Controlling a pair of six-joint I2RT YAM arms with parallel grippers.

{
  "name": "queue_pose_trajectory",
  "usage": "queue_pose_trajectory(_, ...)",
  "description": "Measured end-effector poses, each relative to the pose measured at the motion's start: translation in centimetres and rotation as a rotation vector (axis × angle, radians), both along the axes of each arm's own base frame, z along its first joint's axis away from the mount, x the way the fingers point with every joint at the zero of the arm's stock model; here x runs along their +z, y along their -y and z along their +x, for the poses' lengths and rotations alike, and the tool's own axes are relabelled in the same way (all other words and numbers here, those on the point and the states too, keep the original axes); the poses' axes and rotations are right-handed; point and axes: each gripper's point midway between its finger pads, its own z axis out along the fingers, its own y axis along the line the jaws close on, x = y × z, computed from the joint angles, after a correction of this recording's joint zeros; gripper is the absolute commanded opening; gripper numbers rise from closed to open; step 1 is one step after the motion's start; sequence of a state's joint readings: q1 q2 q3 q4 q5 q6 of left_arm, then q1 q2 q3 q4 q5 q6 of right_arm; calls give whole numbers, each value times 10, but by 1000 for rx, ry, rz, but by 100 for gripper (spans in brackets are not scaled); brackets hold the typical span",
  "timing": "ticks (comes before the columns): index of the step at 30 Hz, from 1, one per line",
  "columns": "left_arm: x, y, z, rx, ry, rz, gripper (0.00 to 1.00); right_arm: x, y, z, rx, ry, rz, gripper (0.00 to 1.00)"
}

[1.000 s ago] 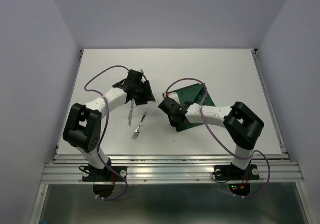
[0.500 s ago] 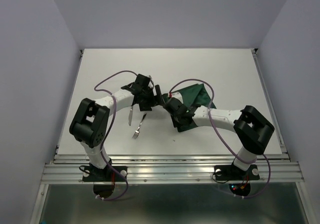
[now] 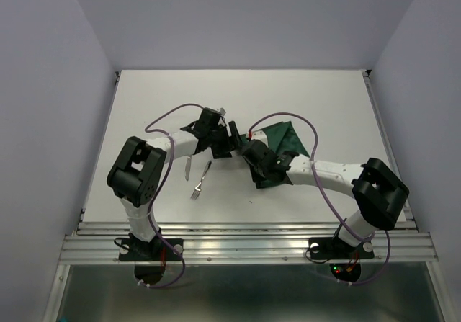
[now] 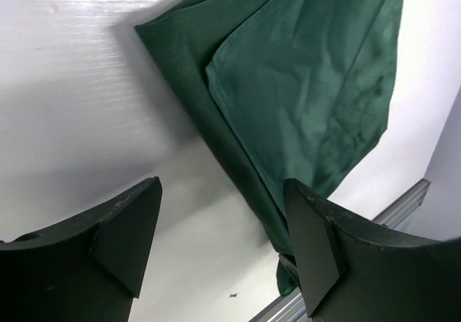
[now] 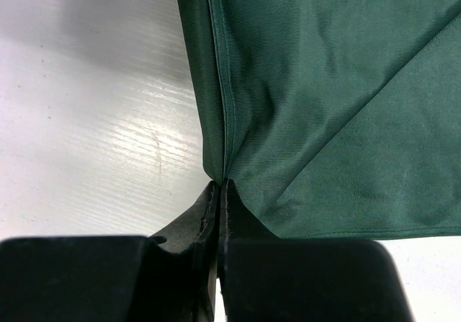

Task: Fold the napkin into a case and place the utensils inside
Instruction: Pick up the upper triangle-folded napkin from the center of the board.

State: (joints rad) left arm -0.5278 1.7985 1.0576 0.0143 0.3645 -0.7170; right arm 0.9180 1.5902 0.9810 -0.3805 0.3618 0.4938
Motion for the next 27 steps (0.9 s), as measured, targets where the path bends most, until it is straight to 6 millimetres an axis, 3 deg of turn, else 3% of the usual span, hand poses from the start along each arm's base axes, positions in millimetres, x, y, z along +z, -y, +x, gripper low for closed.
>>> queue_pose_trajectory(9, 6, 13, 8, 14, 24, -87, 75, 0, 0, 0, -1, -3, 3, 1)
queue_pose_trajectory(15, -12, 16, 10, 29, -17, -82, 71, 0, 0, -1, -2, -3, 4, 1)
queue_pose_trajectory(19, -13, 19, 14, 33, -11, -92, 67, 1, 2, -2, -4, -1, 9, 1)
queue_pose_trajectory(23, -15, 23, 17, 39, -13, -96, 58, 4, 2, -3, -4, 2, 18, 1)
queue_pose_trajectory(27, -19, 27, 24, 44, -12, -96, 40, 4, 2, -5, -3, -1, 27, 1)
